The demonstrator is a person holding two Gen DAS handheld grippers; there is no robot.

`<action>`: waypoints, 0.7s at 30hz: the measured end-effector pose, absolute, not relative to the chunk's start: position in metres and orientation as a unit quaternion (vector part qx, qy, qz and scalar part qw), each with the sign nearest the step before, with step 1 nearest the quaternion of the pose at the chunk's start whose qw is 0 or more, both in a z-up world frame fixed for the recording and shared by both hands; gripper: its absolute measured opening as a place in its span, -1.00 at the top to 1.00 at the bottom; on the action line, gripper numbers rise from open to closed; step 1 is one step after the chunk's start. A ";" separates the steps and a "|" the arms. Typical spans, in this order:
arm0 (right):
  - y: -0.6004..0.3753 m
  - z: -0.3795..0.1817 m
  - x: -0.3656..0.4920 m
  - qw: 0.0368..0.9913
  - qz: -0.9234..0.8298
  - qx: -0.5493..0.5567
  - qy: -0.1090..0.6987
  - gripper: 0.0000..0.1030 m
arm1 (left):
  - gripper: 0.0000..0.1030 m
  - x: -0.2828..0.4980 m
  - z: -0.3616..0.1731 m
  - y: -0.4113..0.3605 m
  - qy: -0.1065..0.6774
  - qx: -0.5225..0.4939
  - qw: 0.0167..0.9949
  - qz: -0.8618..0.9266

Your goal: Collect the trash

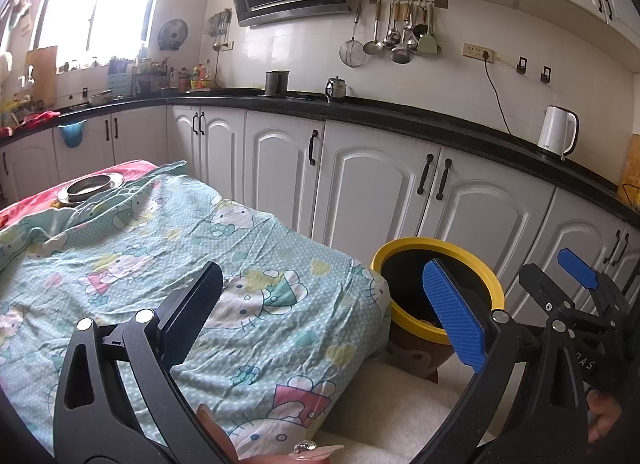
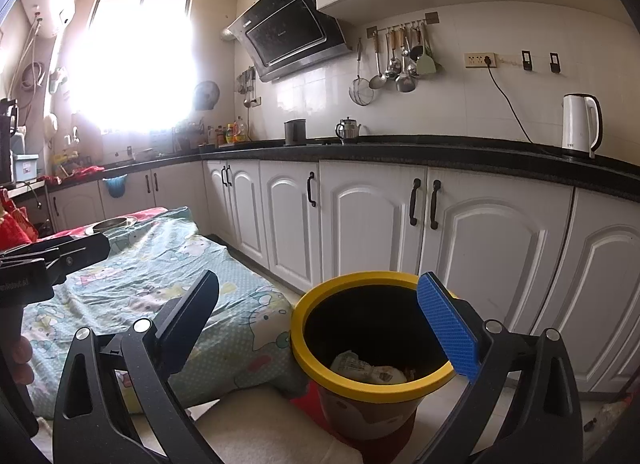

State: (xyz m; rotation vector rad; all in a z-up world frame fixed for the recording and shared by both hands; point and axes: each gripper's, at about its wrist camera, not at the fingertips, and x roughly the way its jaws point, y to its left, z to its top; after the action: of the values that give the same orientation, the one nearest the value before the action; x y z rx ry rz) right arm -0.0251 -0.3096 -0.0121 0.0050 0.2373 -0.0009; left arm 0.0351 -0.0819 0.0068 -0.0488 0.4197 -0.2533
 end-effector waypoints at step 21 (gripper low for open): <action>-0.298 -0.009 -0.012 0.991 0.012 -0.003 0.131 -0.88 | -0.79 0.051 0.002 -0.042 0.270 -0.060 0.957 -0.088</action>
State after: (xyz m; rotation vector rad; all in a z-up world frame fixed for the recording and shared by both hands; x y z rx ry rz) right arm -0.0122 -0.2981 -0.0090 -0.0059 0.2626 0.0237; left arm 0.0511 -0.0416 0.0019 -0.1224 0.5476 -0.1795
